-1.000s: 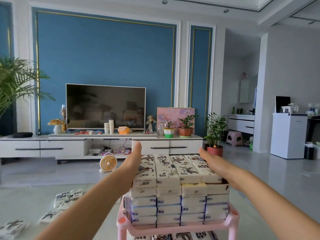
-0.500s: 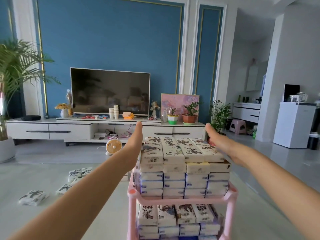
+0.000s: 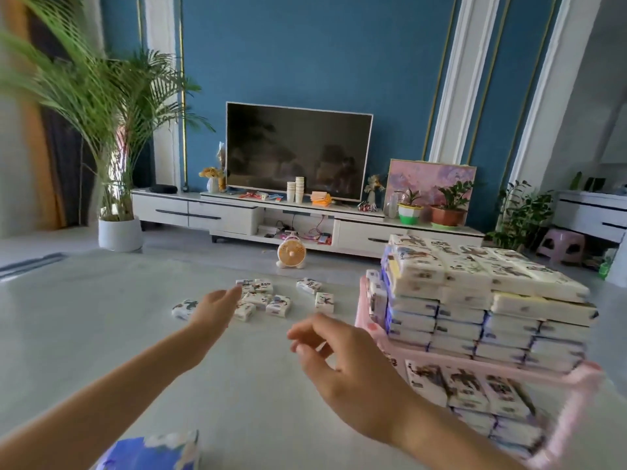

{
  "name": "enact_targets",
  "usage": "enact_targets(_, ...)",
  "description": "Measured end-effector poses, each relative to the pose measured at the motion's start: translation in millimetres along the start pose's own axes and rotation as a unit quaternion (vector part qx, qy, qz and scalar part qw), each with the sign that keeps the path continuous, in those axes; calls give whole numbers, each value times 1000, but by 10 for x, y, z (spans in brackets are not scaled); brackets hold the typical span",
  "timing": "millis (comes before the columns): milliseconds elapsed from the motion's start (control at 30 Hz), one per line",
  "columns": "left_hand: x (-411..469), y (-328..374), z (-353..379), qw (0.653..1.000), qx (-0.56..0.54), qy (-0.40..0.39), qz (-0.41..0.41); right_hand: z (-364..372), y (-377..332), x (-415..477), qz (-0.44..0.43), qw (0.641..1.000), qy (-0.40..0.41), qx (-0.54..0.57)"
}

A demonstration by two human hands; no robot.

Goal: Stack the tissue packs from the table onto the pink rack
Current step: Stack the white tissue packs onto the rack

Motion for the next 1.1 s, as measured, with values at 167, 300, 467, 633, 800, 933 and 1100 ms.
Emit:
enact_targets(167,118,-450,-482,979,199,40,18,808,955,516,156,980,5,123)
enact_targets(300,325,-898,-756,938,341,56,-10,1159,1494,786,212,965,63,139)
enact_targets(467,723,-1313,-1057,896,431,89,-62,1412,1752,1219,192,972,130,29)
enact_targets(633,1185,-1526,-1239,895,413,140,-91,1384,1701,1927,110,968,205,-96)
enact_targets(800,1580,-1391,-1172,879,457,133,-11,1479,2049,2574,183,955,138,-188)
enact_targets(933,1684,-1394,-1161,891,438,121,-1,1605,2020,2679,162,932,104,-307)
enact_targets(1100,1569,-1386,-1140,910,400,109,15,1640,2010,2558,183,950,57,-248)
Point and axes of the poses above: each hand's wrist, its own x-axis towards the middle knuckle, its own z-axis out of the palm, y = z × x, the point moved 9 cm from there along x, towards the middle knuckle, and after that the axes turned 11 degrees about -y, right-handed, at the moved point
